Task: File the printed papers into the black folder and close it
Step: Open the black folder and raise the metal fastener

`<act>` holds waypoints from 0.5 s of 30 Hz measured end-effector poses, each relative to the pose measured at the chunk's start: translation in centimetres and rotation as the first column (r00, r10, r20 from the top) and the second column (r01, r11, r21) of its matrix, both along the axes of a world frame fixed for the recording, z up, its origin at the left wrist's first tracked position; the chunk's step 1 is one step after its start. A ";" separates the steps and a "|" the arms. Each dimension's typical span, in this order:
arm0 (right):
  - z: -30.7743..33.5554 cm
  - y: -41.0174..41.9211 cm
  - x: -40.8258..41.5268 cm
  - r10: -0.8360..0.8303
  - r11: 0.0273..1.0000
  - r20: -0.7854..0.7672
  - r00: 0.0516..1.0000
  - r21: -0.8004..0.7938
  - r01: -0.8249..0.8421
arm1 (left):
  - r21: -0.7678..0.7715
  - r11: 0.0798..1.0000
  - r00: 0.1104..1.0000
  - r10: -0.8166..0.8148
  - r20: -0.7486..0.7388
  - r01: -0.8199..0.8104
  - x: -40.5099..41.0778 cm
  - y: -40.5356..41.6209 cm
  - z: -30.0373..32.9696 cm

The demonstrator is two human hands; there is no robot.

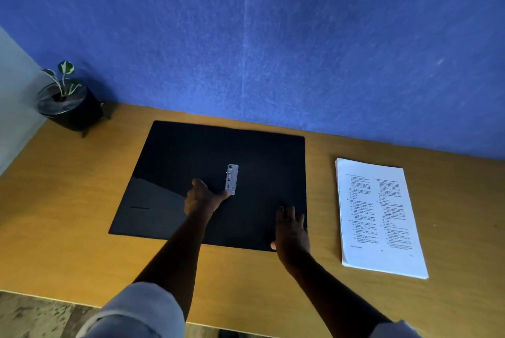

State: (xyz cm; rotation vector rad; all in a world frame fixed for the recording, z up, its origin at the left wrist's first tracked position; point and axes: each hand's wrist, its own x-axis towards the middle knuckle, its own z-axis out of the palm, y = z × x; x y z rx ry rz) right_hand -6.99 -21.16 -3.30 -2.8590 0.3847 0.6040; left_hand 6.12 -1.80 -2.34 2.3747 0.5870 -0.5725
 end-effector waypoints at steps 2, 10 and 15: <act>0.0 0.0 0.0 -0.001 1.000 0.000 1.000 -0.001 0.001 | -0.016 1.000 1.000 0.002 0.004 -0.002 0.1 0.2 0.0; -0.3 0.0 -0.1 0.008 1.000 0.029 1.000 -0.006 -0.008 | -0.031 0.999 1.000 0.012 0.008 -0.011 0.1 0.3 0.1; -0.2 0.0 0.0 0.007 1.000 0.017 1.000 -0.005 -0.007 | -0.022 1.000 1.000 0.013 -0.002 -0.013 0.3 0.5 0.2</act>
